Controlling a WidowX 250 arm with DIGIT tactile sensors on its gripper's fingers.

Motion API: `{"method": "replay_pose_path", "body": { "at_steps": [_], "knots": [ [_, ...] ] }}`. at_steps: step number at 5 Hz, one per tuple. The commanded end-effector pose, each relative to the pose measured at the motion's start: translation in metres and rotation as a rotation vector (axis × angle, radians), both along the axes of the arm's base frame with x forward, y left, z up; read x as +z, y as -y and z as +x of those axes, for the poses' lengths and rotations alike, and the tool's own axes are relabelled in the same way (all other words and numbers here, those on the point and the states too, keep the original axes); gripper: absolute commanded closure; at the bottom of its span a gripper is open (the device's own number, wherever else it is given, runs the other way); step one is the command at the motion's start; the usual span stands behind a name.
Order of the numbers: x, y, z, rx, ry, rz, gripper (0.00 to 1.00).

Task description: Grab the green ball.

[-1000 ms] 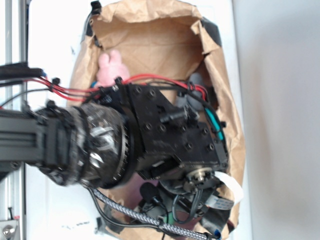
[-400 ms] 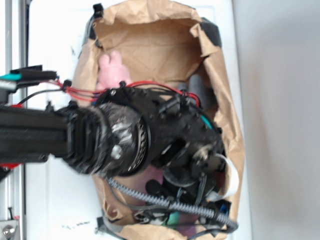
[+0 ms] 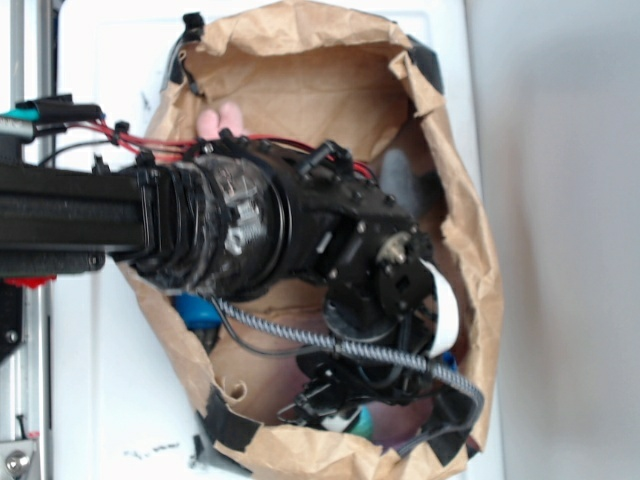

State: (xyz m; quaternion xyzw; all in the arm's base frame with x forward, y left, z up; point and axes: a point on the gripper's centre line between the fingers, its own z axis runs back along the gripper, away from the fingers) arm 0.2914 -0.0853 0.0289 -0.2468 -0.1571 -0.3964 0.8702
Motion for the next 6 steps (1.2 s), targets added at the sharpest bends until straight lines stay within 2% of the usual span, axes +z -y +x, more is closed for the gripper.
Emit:
{"method": "replay_pose_path", "body": {
  "at_steps": [1, 2, 3, 4, 5, 6],
  "knots": [
    [0.015, -0.005, -0.012, 0.024, 0.017, 0.009, 1.00],
    [0.021, -0.011, -0.013, 0.054, 0.039, 0.019, 1.00],
    [0.054, -0.025, -0.013, 0.184, 0.102, 0.168, 1.00],
    [0.104, -0.054, -0.008, 0.376, 0.187, 0.272, 1.00],
    [0.142, -0.084, -0.004, 0.505, 0.250, 0.261, 1.00],
    [0.155, -0.095, 0.005, 0.552, 0.235, 0.273, 1.00]
  ]
}}
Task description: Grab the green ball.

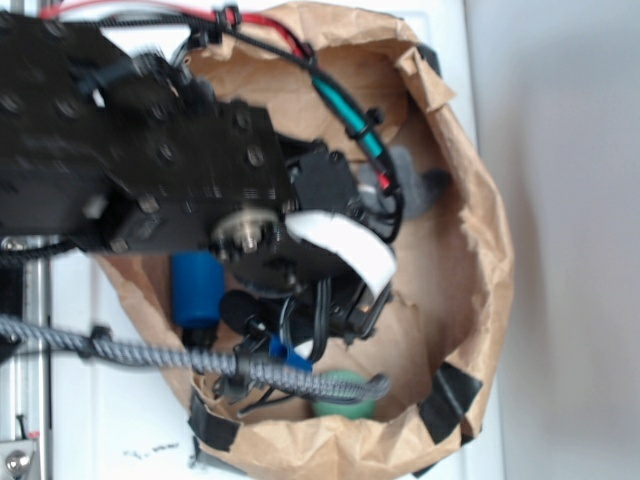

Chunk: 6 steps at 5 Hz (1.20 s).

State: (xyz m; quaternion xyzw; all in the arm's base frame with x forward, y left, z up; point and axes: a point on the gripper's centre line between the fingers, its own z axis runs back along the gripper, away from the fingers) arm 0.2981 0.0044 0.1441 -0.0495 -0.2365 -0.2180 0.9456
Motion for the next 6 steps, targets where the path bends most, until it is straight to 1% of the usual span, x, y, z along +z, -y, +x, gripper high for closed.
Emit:
{"method": "replay_pose_path", "body": {
  "at_steps": [1, 2, 3, 4, 5, 6],
  "knots": [
    [0.036, 0.005, 0.001, 0.027, -0.006, 0.044, 0.00],
    [0.017, 0.025, 0.000, -0.147, -0.010, 0.029, 0.00],
    [-0.022, 0.056, -0.003, -0.226, -0.037, 0.150, 0.00],
    [-0.052, 0.081, -0.001, -0.333, -0.036, 0.198, 0.00],
    [-0.062, 0.105, 0.003, -0.422, -0.009, 0.225, 0.00],
    [-0.059, 0.107, 0.006, -0.489, 0.041, 0.129, 0.00]
  ]
}}
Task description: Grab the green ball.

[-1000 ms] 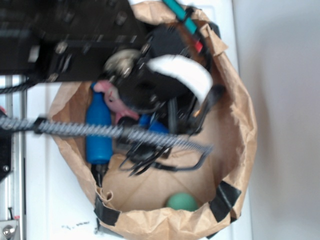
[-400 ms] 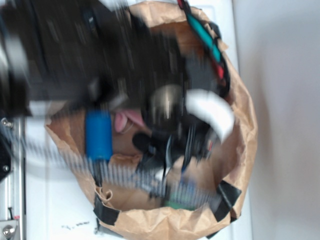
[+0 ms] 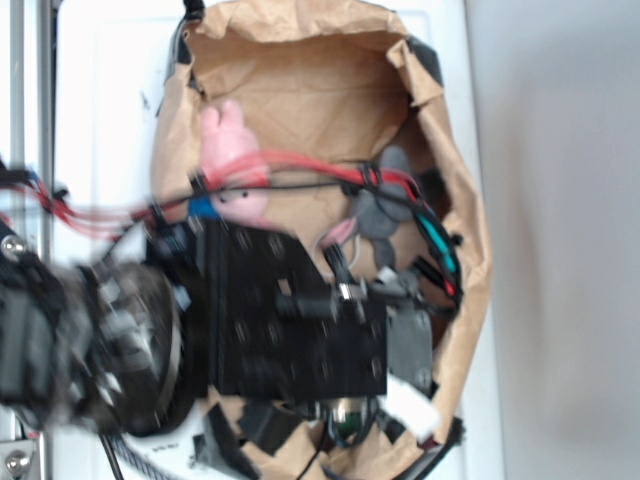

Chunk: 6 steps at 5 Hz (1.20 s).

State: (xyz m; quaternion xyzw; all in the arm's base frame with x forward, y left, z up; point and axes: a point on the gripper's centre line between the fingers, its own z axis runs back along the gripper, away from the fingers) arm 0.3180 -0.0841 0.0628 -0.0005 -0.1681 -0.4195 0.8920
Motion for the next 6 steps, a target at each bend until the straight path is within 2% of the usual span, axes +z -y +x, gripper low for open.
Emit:
{"method": "replay_pose_path", "body": {
  "at_steps": [1, 2, 3, 5, 6],
  "knots": [
    [0.036, -0.007, -0.017, -0.172, 0.062, -0.312, 0.00],
    [0.044, -0.027, -0.016, -0.161, 0.053, -0.385, 0.00],
    [0.049, -0.032, -0.018, -0.152, 0.056, -0.351, 0.00],
    [0.041, -0.010, -0.031, -0.304, 0.038, -0.416, 0.00],
    [0.033, 0.005, -0.034, -0.333, 0.022, -0.408, 0.00]
  ]
}}
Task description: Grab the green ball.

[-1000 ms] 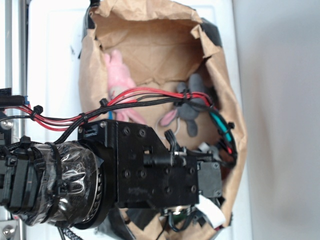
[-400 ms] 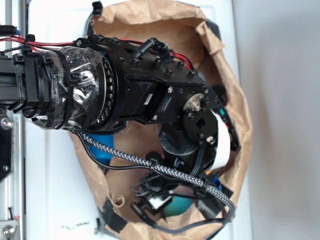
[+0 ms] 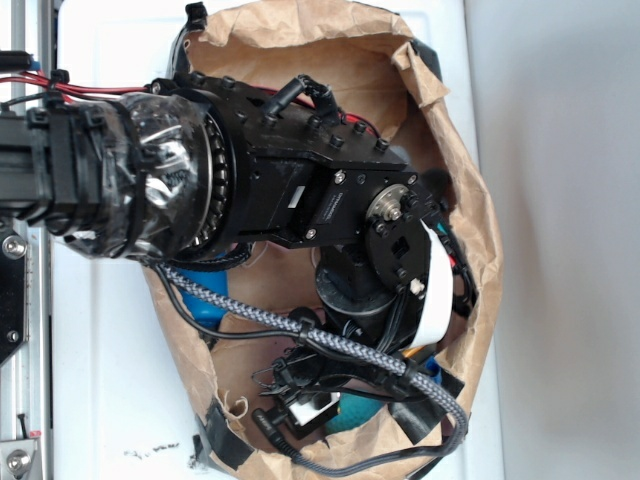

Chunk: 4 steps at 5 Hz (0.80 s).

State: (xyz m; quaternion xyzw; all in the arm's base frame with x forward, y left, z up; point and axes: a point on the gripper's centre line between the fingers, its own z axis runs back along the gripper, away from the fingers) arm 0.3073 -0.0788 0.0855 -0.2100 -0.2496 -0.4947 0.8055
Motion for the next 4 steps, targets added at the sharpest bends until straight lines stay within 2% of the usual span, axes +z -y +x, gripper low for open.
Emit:
{"method": "replay_pose_path", "body": {
  "at_steps": [1, 2, 3, 4],
  "knots": [
    [-0.002, 0.022, -0.022, -0.076, 0.004, 0.018, 0.00],
    [-0.024, 0.038, -0.019, -0.087, -0.035, 0.031, 0.00],
    [-0.031, 0.038, -0.018, -0.039, -0.067, 0.028, 1.00],
    [-0.031, 0.030, -0.017, -0.005, -0.070, 0.013, 1.00]
  ]
}}
